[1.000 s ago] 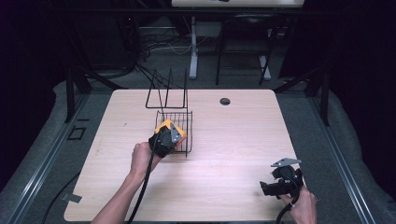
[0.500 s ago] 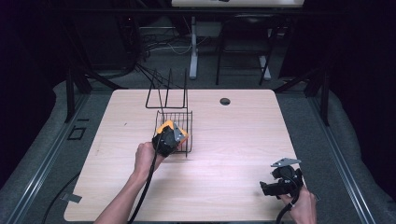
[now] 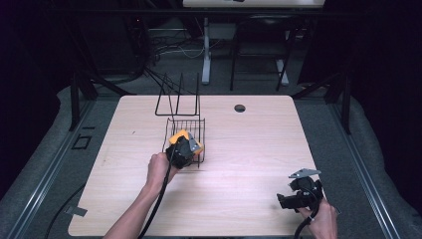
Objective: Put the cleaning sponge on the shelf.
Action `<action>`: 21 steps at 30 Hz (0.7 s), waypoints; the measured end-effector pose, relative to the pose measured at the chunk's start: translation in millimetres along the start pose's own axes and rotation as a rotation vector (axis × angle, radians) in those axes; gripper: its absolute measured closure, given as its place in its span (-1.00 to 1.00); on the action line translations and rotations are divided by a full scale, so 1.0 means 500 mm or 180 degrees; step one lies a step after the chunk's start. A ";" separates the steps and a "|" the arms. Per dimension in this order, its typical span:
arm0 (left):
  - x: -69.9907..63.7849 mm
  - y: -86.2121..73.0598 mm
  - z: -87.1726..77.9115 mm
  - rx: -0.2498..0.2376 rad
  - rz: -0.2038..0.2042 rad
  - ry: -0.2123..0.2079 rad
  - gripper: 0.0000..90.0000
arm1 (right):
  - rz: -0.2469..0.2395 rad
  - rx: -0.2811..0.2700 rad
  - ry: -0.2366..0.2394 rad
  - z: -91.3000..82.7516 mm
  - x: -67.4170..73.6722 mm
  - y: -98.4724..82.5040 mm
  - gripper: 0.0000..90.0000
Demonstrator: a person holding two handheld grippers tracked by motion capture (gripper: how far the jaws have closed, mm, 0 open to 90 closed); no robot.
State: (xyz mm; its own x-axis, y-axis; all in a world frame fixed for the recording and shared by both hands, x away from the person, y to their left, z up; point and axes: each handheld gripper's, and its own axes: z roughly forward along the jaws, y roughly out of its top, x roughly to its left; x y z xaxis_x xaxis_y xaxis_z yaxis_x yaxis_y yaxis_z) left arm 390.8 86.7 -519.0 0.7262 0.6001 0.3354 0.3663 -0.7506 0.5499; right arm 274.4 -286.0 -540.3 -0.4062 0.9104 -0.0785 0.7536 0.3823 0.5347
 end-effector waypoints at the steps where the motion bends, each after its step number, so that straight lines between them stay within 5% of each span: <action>1: 0.000 0.000 0.000 -0.0007 -0.0010 -0.0009 0.52 | 0.0001 0.0000 -0.0001 0.000 0.000 0.000 -0.84; 7: 0.000 0.000 -0.004 0.0007 -0.0056 -0.0033 0.16 | 0.0015 -0.0011 -0.0003 0.002 0.001 0.000 -0.84; 13: 0.007 -0.008 -0.018 -0.0132 -0.0234 -0.0081 -0.29 | 0.0008 0.0000 0.0001 0.002 0.000 0.000 -0.84; 21: 0.009 -0.018 -0.051 -0.0301 -0.0354 -0.0206 -0.53 | 0.0012 -0.0006 0.0002 0.000 0.002 0.001 -0.84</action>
State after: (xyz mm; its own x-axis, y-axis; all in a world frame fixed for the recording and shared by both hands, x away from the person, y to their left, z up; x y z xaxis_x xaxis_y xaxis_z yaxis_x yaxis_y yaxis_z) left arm 375.8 103.1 -502.8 0.7213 0.6568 0.2200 0.3925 -0.6492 0.6515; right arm 274.3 -285.0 -540.3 -0.4036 0.9118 -0.0760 0.7543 0.3786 0.5364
